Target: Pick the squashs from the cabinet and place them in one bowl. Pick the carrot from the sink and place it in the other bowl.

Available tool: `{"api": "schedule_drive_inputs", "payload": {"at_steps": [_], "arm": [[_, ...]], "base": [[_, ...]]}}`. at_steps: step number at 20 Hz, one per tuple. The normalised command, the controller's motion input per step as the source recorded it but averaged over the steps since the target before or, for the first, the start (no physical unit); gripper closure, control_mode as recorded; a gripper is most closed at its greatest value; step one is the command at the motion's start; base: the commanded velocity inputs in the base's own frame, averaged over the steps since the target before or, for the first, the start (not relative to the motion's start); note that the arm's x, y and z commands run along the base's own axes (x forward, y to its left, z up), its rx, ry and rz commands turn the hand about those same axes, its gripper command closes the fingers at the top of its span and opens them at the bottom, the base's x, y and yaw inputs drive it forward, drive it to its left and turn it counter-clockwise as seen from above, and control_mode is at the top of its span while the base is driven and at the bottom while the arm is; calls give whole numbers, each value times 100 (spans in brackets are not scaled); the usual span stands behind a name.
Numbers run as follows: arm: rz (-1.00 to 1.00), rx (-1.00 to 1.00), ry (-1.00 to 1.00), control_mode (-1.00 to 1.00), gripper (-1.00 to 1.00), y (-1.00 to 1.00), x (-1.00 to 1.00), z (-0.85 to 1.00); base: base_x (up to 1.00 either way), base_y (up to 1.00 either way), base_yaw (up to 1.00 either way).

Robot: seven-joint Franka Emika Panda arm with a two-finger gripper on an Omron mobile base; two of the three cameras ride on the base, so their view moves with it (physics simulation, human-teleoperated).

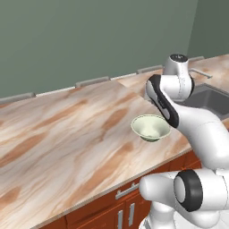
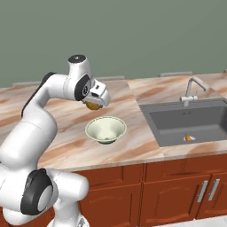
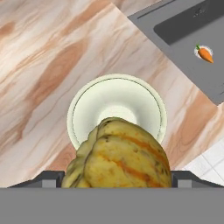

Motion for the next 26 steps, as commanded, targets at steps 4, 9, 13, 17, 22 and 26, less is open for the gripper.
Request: {"api": "schedule_drive_inputs", "payload": {"at_steps": [4,9,13,17,22,26], "arm": [[0,0,10,-100,100,0,20,-24],[0,0,8,-100,100,-2,14,-23],[0,0,0,-100,100,-7,6,-21],[0,0,0,-100,100,-6,4,-20],[0,0,0,-100,100,-8,9,-21],[0,0,0,-100,100,-5,12,-21]], "base": [[0,0,0],[0,0,0],[0,0,0],[0,0,0],[0,0,0],[0,0,0]]}}
